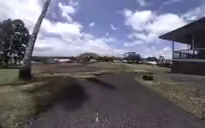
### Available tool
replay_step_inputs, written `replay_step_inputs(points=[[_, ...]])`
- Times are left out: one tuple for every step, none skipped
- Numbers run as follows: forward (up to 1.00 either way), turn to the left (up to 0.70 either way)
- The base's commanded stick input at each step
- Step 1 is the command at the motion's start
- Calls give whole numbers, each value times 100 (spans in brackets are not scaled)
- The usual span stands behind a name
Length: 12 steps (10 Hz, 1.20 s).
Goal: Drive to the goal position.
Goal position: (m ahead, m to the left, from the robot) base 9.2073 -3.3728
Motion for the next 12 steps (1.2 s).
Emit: replay_step_inputs(points=[[70,-9],[70,-27],[70,-34],[70,-35],[70,-32],[70,-3],[70,-1],[70,0],[70,0],[70,0],[70,0],[70,-1]])
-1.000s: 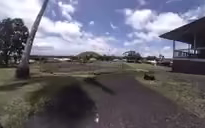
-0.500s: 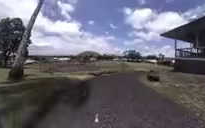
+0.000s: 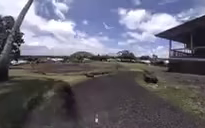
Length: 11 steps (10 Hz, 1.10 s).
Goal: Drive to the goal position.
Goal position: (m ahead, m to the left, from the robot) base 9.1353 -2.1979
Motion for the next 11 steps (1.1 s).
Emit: replay_step_inputs(points=[[70,-13],[70,-30],[70,-31],[70,-32],[70,-34],[70,-35],[70,-35],[70,-35],[70,-35],[70,-21],[70,-6]])
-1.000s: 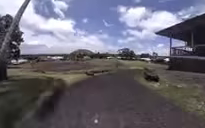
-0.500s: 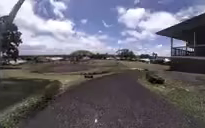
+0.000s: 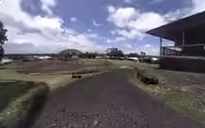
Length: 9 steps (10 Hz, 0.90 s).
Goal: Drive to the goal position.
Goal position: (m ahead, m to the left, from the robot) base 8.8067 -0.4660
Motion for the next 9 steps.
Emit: replay_step_inputs(points=[[70,0],[70,0],[70,0],[70,-1],[70,-2],[70,0],[70,0],[70,0],[70,0]])
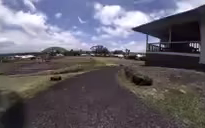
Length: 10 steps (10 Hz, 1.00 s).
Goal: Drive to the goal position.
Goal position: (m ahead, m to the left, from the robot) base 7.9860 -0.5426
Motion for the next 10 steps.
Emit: replay_step_inputs(points=[[70,0],[70,0],[70,0],[70,0],[70,0],[70,0],[70,0],[70,0],[70,0],[70,0]])
